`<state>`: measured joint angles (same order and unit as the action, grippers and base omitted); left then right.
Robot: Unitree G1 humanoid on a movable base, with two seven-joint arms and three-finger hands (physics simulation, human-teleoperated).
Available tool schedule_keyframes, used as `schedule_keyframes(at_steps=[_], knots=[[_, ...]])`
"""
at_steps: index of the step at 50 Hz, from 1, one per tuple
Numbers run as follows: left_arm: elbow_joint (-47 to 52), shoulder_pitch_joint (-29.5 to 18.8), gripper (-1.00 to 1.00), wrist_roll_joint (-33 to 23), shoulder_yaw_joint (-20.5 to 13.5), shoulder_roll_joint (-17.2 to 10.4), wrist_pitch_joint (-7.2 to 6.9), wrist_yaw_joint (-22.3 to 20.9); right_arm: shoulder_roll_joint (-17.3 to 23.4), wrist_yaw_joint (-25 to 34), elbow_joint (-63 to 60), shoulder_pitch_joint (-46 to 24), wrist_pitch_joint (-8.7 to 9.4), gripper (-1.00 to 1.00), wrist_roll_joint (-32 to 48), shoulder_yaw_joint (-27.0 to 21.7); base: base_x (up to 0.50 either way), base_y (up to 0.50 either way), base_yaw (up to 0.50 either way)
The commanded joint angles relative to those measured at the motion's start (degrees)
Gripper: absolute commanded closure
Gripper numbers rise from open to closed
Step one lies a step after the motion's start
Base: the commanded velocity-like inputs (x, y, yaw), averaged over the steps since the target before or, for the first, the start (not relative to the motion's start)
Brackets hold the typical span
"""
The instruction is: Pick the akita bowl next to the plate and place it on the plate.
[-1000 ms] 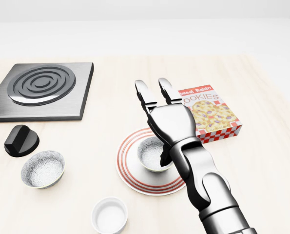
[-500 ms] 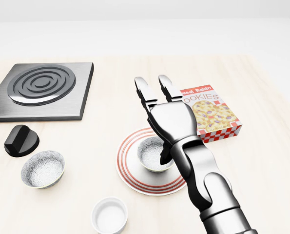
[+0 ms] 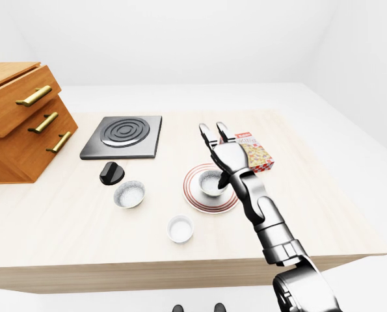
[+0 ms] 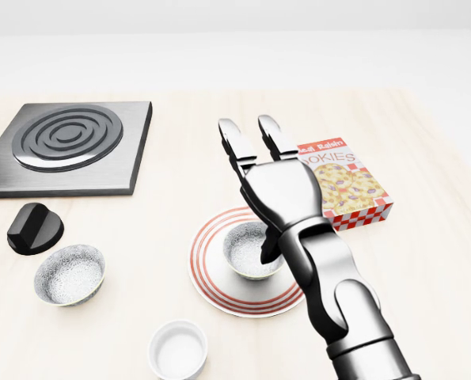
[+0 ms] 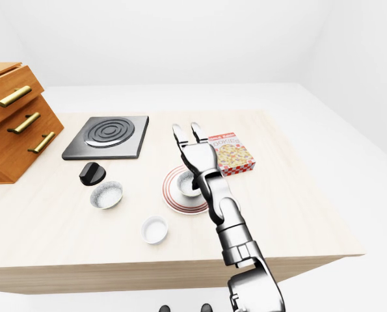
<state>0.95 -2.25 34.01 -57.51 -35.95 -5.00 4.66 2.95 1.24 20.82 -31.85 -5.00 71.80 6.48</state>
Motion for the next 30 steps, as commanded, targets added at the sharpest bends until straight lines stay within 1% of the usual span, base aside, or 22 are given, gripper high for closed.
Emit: schedule_keyframes(at_steps=[1,13,30], knots=[[0.1,0.0,-1.00,0.0,0.0,0.0,0.00,0.0,0.1,0.9,-1.8,0.3,0.00,-1.00,0.0,-0.2,0.00,0.00,0.00],[-0.5,0.1,-1.00,-0.3,0.3,0.2,0.00,-0.3,0.2,0.7,-1.7,0.1,0.00,-1.00,0.3,-0.2,0.00,0.00,0.00],[-0.3,0.1,-1.00,-0.4,0.2,0.3,0.00,-0.3,0.2,3.5,-6.4,1.2,0.00,-1.00,0.1,-0.5,0.00,0.00,0.00]])
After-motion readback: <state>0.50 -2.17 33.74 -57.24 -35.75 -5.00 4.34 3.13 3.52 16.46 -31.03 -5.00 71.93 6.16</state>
